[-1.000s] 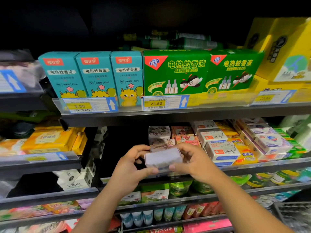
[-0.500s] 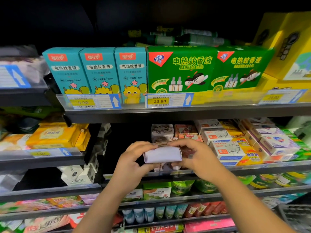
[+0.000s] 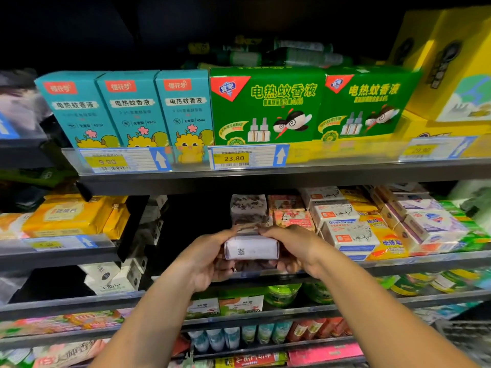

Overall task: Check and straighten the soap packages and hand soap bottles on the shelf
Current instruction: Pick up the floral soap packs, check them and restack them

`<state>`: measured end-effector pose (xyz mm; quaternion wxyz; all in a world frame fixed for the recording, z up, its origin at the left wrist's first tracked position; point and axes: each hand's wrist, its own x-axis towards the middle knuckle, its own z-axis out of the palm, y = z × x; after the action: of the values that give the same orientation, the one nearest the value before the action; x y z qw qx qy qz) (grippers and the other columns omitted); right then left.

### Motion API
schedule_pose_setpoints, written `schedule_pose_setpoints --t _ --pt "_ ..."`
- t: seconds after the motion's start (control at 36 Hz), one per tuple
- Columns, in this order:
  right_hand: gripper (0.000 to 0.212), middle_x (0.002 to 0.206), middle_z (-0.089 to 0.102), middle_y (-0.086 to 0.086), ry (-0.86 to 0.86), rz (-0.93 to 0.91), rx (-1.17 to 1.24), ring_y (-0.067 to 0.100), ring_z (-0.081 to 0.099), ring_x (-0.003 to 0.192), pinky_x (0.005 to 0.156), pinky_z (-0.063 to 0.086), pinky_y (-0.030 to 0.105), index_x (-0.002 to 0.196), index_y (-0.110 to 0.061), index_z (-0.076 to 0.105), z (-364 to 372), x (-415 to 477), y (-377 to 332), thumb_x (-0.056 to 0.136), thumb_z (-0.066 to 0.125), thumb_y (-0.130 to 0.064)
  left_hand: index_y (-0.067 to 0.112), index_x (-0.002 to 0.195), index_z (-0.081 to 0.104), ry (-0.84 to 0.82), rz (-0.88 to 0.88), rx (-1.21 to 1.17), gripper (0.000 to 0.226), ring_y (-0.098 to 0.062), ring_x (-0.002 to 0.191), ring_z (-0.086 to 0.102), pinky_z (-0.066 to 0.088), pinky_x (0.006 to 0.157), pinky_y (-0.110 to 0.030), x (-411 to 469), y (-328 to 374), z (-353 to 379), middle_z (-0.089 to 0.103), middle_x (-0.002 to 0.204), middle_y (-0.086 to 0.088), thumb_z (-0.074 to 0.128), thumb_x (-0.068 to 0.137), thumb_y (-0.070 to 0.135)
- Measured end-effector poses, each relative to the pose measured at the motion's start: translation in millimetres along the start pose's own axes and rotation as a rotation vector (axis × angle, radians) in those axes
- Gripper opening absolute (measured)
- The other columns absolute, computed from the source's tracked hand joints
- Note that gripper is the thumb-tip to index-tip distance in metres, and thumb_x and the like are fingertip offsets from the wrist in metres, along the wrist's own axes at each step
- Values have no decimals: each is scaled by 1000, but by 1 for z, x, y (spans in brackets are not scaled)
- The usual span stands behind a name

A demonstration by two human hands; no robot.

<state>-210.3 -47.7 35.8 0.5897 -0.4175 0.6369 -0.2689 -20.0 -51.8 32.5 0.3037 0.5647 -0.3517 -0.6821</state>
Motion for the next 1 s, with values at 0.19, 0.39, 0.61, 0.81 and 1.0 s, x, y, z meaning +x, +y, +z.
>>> schedule_pose_setpoints --t 0.19,0.39,0.61,0.81,1.0 --pt "18 81 76 -4 49 -288 -56 7 69 65 51 49 21 105 -19 70 -15 4 -7 90 74 -27 12 106 69 -2 244 -93 24 -21 67 66 53 51 -31 10 1 -3 75 91 -12 53 101 28" --pt "46 109 50 -31 142 -706 -673 -11 45 97 80 28 -6 128 -39 56 -29 9 -7 87 76 -31 10 101 62 -79 507 -107 41 -17 88 68 58 76 -34 24 3 -12 68 95 -6 83 74 33" --pt "46 137 57 0 2 -865 -866 8 43 121 94 18 -4 131 -24 62 -32 22 -2 88 62 -6 39 130 46 -30 535 800 77 24 109 46 34 89 3 21 14 -21 48 126 30 86 65 50" --pt "54 154 37 -5 8 -782 -1053 19 46 133 103 37 22 147 -31 42 -24 45 7 96 58 -21 21 133 54 2 600 882 61 16 105 54 37 87 -1 39 -7 -41 57 124 11 83 79 20" --pt "77 167 9 -8 206 -609 -1088 17 8 154 121 13 31 159 -34 12 -6 69 20 95 41 -68 20 135 55 245 703 924 66 -21 120 54 42 102 -29 54 -25 -85 57 127 -3 84 76 28"
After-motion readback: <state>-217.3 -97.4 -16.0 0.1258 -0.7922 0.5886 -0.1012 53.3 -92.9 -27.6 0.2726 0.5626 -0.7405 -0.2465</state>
